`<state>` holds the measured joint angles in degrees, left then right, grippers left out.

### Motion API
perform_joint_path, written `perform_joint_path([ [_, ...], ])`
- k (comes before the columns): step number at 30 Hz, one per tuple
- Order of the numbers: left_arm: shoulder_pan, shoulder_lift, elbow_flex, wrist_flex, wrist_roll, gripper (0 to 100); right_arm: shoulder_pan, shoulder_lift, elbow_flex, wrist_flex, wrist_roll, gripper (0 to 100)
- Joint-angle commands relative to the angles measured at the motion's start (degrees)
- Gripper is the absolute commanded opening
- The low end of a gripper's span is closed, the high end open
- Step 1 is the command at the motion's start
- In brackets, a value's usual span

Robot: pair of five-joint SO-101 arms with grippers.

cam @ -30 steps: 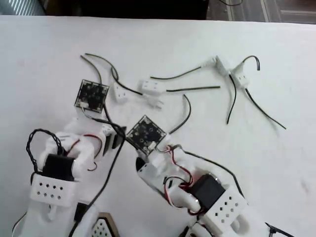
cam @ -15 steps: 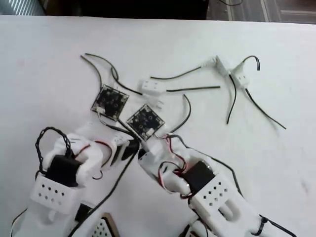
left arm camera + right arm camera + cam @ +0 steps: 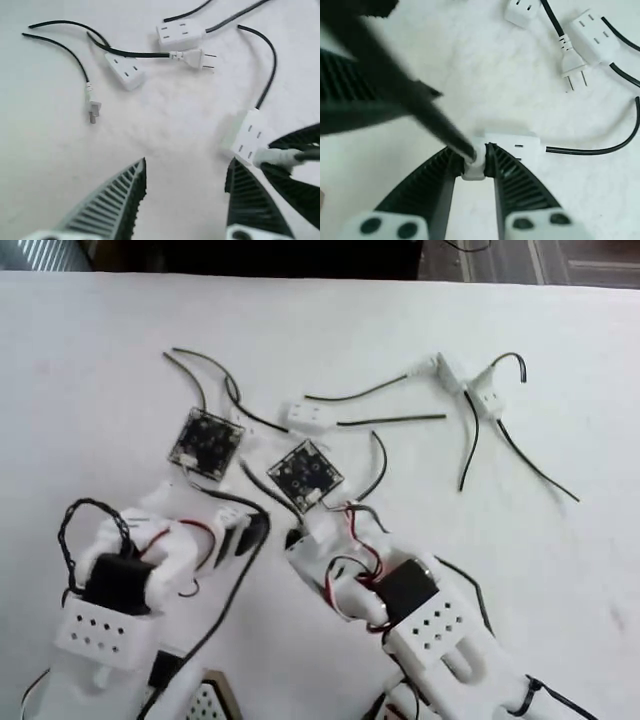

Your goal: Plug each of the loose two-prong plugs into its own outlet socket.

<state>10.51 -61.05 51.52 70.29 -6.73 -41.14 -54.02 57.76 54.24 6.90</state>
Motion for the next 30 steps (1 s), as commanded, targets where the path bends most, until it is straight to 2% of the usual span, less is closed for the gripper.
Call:
perform_joint_path([
  [1,-4.62,-0.92,1.76,-4.84,0.18,26,0.22,-0.48,-3.16,-1.36,-0.09,1.7],
  [6,-4.97,-0.92,2.99,-4.66,0.0,26,1.36,0.04,-2.99,-1.8,-0.09,1.7],
  [12,-5.41,-0.92,4.4,1.41,-0.53,26,6.02,0.13,2.9,-8.13,-0.09,1.7],
  [20,-17.63,-0.84,11.78,-7.03,-5.54,26,5.85,0.13,14.77,-20.18,-0.09,1.7],
  [25,-18.51,-0.84,13.54,-7.47,-5.54,26,5.76,0.13,16.18,-21.67,-1.32,1.7],
  [30,-18.51,-0.84,13.63,-7.38,-5.54,26,2.59,0.22,16.35,-21.41,-4.04,1.6],
])
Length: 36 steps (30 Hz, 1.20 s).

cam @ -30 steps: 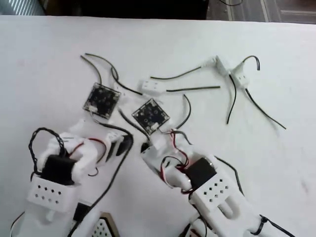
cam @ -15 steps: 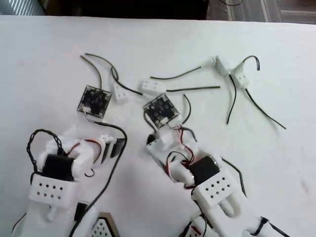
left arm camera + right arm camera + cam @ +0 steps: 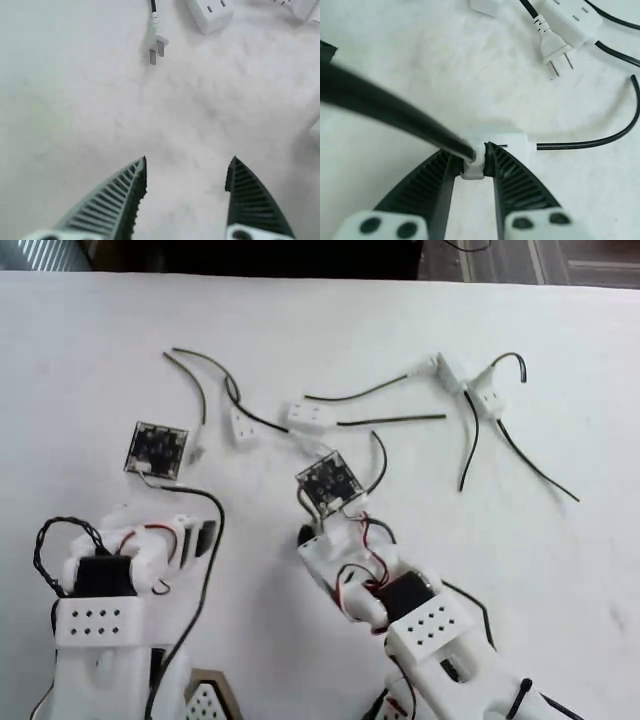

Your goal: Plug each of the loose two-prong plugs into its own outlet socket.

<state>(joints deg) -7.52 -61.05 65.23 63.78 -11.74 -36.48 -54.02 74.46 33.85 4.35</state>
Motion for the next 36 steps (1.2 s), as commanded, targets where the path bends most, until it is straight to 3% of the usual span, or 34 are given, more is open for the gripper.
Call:
perform_joint_path([
  [1,-0.48,-0.84,-0.09,-0.88,-0.53,26,-1.98,0.22,-0.35,-1.19,-1.49,1.6],
  [6,-0.48,-0.92,1.05,-0.97,-0.53,26,-1.8,2.59,-0.35,-2.07,-1.41,1.6],
  [15,-0.48,-0.92,1.67,-0.97,-0.62,26,1.19,15.96,-0.79,-12.79,-1.23,1.7],
  [36,-0.48,-0.92,1.76,-0.97,-0.62,26,-2.51,16.66,-1.05,-10.59,-1.14,1.6],
])
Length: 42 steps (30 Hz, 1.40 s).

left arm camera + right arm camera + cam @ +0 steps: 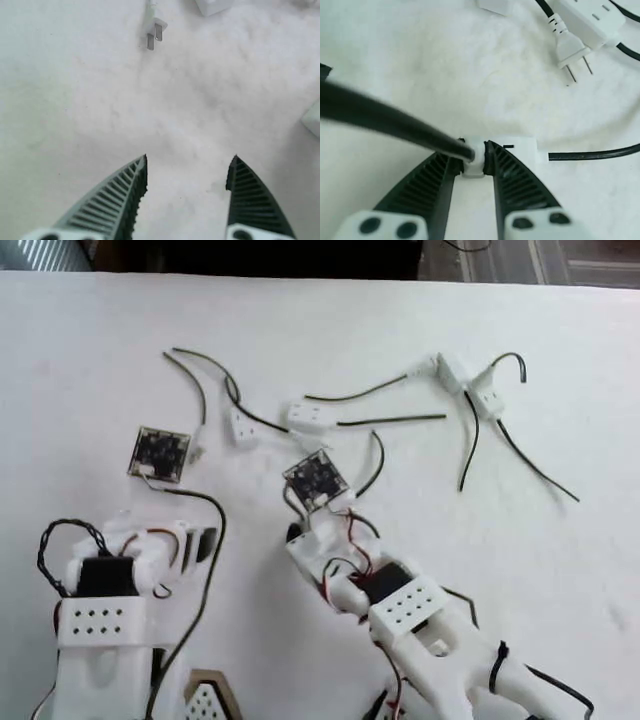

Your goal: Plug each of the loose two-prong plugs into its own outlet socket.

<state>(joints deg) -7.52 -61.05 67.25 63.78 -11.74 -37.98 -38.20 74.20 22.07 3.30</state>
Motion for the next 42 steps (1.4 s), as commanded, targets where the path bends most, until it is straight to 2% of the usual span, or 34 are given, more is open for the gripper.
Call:
perform_joint_path([
  [1,-0.48,-0.92,-0.26,-0.97,-0.62,26,-0.92,0.92,-0.7,1.19,-0.09,1.6],
  [12,-0.48,-0.75,-0.18,-0.97,-0.62,26,0.13,15.43,-6.42,1.19,0.0,1.6],
  [23,-0.57,-0.92,1.58,-3.16,-0.62,26,1.1,15.78,-8.0,2.95,3.87,2.2],
  [25,-0.57,-0.92,1.58,-3.16,-0.62,26,0.92,14.73,-10.64,7.96,3.78,3.5],
  [32,-0.57,-0.92,1.58,-3.08,-0.62,26,1.19,6.02,-24.0,32.4,4.48,19.3],
  [38,-0.57,-0.92,1.58,-3.08,-0.62,26,5.14,3.47,-34.73,49.27,16.09,22.2],
  [42,-0.57,-0.75,1.58,-3.25,-0.62,26,9.71,3.47,-34.99,51.91,30.33,22.2],
])
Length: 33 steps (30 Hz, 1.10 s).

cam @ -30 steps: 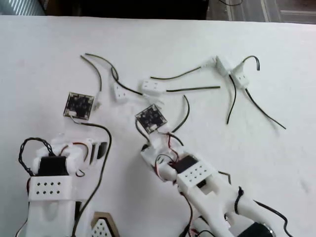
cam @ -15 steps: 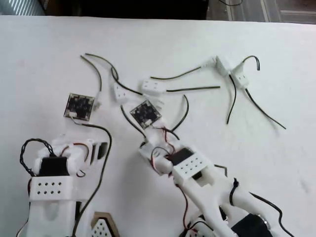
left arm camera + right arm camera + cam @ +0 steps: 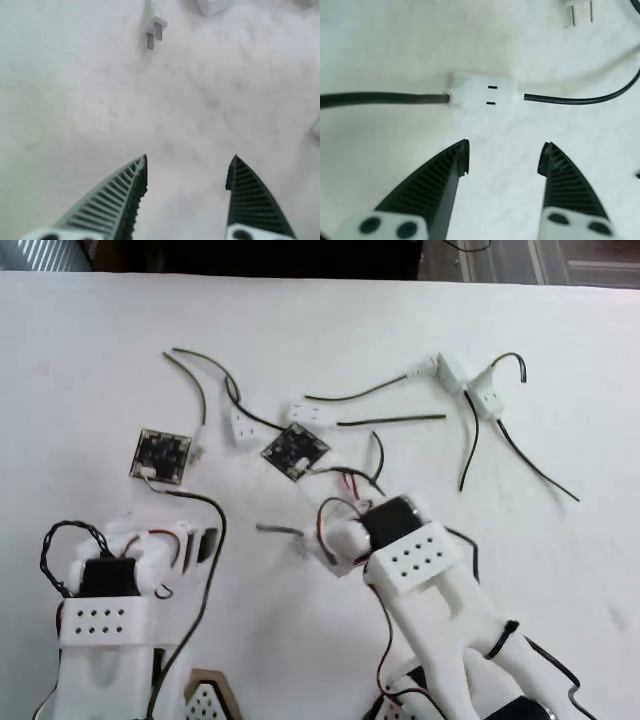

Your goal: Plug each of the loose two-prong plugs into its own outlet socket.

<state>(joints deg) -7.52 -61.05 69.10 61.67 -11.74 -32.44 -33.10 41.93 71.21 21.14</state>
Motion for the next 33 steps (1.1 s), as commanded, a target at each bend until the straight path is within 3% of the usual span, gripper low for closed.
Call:
perform_joint_path([
  [1,-0.57,-0.75,-0.26,-1.14,-0.62,26,5.14,-1.63,-2.02,2.68,17.14,22.2],
  [4,-0.57,-0.66,-0.18,-1.14,-0.62,26,6.64,-1.54,0.88,-0.04,27.34,22.2],
  [9,-2.07,-0.66,-0.18,-1.23,-0.62,26,6.46,-1.1,5.54,-6.81,31.3,24.2],
  [17,-2.33,-0.84,2.29,-5.36,-0.62,26,6.37,14.2,0.53,-8.31,31.38,52.8],
  [30,-2.33,-0.75,2.46,-5.63,-0.62,26,-2.07,37.85,-12.31,-9.27,31.03,53.3],
  [33,-2.33,-0.75,2.46,-5.63,-0.62,26,-2.51,40.31,-12.31,-11.12,31.03,48.2],
])
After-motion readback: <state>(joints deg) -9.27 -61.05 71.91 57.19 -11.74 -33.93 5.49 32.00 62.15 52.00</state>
